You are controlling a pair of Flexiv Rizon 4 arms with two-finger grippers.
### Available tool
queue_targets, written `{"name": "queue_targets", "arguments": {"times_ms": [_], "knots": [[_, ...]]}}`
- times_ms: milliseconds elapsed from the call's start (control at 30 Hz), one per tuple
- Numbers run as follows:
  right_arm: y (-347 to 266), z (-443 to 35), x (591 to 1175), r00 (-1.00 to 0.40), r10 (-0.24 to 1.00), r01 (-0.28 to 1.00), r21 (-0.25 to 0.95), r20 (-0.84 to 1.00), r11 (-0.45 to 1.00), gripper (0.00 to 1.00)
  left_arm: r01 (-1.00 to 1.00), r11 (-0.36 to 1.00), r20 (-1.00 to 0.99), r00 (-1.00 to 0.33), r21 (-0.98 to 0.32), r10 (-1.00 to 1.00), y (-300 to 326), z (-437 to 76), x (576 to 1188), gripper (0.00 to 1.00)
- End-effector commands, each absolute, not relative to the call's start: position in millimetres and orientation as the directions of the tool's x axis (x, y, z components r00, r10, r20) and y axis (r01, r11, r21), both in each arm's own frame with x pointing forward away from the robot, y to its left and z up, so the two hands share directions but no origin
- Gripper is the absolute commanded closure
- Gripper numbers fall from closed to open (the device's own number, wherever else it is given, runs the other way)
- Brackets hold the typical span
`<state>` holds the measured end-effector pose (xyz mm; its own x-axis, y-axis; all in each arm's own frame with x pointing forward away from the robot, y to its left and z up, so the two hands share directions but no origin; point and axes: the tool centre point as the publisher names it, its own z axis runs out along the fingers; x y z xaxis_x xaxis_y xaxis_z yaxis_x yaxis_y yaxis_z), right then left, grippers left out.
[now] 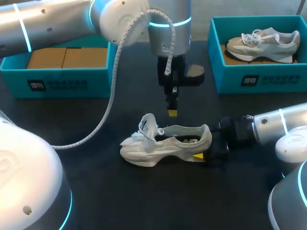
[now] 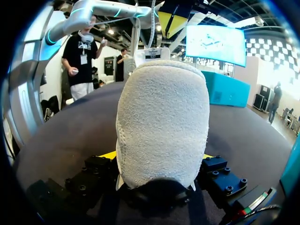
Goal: Take the shoe out of the shoebox, open the shoe tongue, remove and reinsert the insole, then place the shoe into the shoebox
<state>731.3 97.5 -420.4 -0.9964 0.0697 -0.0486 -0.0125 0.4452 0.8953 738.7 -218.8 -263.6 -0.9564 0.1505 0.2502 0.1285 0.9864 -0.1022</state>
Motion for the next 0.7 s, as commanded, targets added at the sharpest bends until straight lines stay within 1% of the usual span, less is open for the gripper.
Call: {"name": "queue_targets", "arguments": {"times_ms": [33,133,367,700], "knots": [[97.3,-420.1,730.5,-0.996,0.071,-0.013,0.895,-0.05,0.447,1.0,0.129,0.986,0.25,-0.956,-0.103,0.151,-218.0,-263.4,739.0,1.0],[97.3,-420.1,730.5,-0.996,0.071,-0.013,0.895,-0.05,0.447,1.0,0.129,0.986,0.25,-0.956,-0.103,0.151,-218.0,-263.4,739.0,1.0],[97.3,-420.1,730.5,-0.996,0.071,-0.013,0.895,-0.05,0.447,1.0,0.161,0.971,0.173,-0.966,-0.179,0.192,-230.6,-279.9,736.9,1.0],[97.3,-420.1,730.5,-0.996,0.071,-0.013,0.895,-0.05,0.447,1.0,0.203,0.962,0.216,-0.946,-0.181,0.241,-246.0,-317.9,738.9,1.0]]}}
